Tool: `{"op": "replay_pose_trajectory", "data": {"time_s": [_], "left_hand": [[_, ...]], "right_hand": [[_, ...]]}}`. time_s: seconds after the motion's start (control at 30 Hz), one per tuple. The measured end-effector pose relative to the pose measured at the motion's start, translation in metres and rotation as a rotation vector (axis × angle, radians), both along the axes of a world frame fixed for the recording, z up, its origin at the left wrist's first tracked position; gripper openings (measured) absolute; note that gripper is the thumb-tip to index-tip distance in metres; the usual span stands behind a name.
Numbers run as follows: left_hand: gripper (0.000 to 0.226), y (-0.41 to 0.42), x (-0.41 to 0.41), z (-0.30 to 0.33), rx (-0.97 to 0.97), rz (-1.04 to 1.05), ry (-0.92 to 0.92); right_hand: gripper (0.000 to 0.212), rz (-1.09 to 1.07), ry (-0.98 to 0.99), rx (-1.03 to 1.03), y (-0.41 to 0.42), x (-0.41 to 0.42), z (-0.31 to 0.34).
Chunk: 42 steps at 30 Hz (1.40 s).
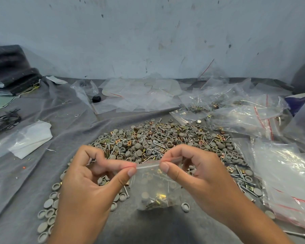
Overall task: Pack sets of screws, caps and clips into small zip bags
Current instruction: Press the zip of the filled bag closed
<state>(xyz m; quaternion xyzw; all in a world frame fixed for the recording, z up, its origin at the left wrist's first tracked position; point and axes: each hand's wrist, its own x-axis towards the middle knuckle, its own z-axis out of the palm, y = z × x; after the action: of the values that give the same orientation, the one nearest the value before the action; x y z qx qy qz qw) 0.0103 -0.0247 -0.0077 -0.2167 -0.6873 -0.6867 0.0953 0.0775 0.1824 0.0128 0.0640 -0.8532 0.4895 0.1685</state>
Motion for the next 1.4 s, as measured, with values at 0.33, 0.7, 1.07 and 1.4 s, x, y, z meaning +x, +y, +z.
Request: {"op": "replay_pose_trajectory", "data": {"time_s": [0.33, 0.7, 1.07, 1.4], "left_hand": [[0.030, 0.003, 0.004, -0.006, -0.204, 0.005, 0.192], [0.024, -0.001, 0.000, 0.003, -0.399, -0.030, 0.245], [0.009, -0.005, -0.006, 0.001, -0.259, -0.081, 0.096], [0.022, -0.005, -0.006, 0.000, -0.270, -0.050, 0.097]], "right_hand": [[0.003, -0.016, 0.108, 0.209, -0.012, -0.002, 0.002], [0.016, 0.002, 0.111, 0.211, -0.016, -0.001, 0.001], [0.011, -0.043, 0.066, 0.132, 0.008, 0.000, 0.009], [0.021, 0.002, 0.124, 0.111, 0.013, 0.002, 0.013]]}}
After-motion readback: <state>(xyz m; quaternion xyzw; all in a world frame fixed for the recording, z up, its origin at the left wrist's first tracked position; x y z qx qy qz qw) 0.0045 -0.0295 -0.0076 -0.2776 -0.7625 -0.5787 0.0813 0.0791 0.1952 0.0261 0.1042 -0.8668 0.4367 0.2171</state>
